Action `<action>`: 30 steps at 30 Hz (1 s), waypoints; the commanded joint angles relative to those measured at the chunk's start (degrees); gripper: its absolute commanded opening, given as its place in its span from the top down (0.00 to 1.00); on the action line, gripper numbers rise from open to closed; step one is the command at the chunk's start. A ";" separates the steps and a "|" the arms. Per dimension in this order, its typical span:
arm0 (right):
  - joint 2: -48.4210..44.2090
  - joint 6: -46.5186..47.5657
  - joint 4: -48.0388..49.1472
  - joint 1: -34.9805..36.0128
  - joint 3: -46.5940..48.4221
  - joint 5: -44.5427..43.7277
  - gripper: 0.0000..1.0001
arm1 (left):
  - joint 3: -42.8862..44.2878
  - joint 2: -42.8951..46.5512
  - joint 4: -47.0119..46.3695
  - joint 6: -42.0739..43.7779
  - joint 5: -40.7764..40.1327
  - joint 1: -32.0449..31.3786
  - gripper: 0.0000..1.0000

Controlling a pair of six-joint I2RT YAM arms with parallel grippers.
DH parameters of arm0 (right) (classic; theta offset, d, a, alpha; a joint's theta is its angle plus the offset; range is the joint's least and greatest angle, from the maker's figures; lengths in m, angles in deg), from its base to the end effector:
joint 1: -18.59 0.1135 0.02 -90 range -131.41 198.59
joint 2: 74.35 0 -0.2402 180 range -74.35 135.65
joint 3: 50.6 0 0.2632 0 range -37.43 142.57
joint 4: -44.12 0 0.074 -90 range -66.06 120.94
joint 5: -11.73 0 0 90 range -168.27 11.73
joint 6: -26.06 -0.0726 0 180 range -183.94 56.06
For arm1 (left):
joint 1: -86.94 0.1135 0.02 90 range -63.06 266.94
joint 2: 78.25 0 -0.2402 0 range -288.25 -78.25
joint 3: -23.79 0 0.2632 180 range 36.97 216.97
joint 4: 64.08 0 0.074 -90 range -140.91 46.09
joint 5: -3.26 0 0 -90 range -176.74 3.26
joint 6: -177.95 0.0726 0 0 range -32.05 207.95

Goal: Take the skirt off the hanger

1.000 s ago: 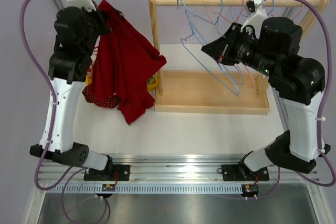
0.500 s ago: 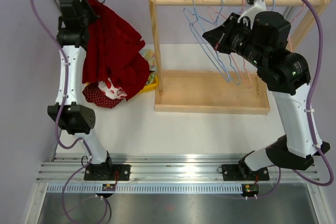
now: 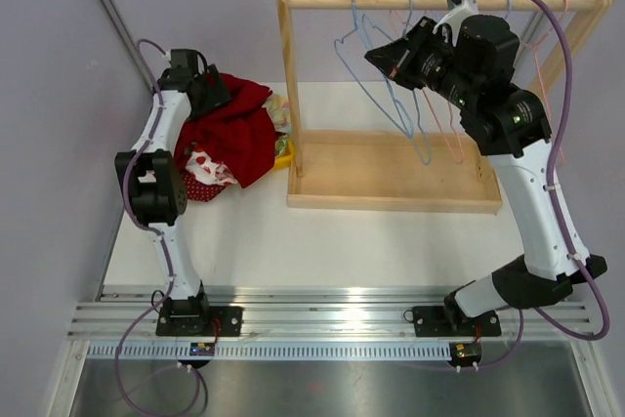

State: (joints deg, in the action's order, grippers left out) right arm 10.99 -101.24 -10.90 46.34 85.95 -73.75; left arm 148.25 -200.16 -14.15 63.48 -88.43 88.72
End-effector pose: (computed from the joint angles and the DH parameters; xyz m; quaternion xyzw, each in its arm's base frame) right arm 0.2729 0.1501 0.5483 0.0339 0.7294 0.3913 0.5601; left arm 0.5088 0.0180 0.2213 -0.2167 0.9060 -0.0580 0.3590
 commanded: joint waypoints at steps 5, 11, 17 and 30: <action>-6.67 -3.31 6.33 -0.41 -15.93 2.08 1.00 | -2.03 23.89 -0.37 1.88 -0.94 0.33 0.01; -12.30 -2.26 4.58 -0.41 -19.93 -0.82 0.64 | -4.67 40.67 0.08 5.65 0.54 -0.37 0.01; -14.49 2.40 -1.39 -0.33 -14.13 -3.98 0.01 | -16.60 58.75 0.77 9.17 8.45 -0.55 0.01; -62.43 5.14 3.37 -0.33 -56.29 -31.79 0.01 | -60.20 97.46 1.65 7.42 11.63 -0.55 0.01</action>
State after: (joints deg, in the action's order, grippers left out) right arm -43.76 -95.93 -6.95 46.21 37.16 -88.97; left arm 91.01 -105.94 -10.98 71.31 -79.04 88.32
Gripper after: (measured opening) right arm 0.993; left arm 0.987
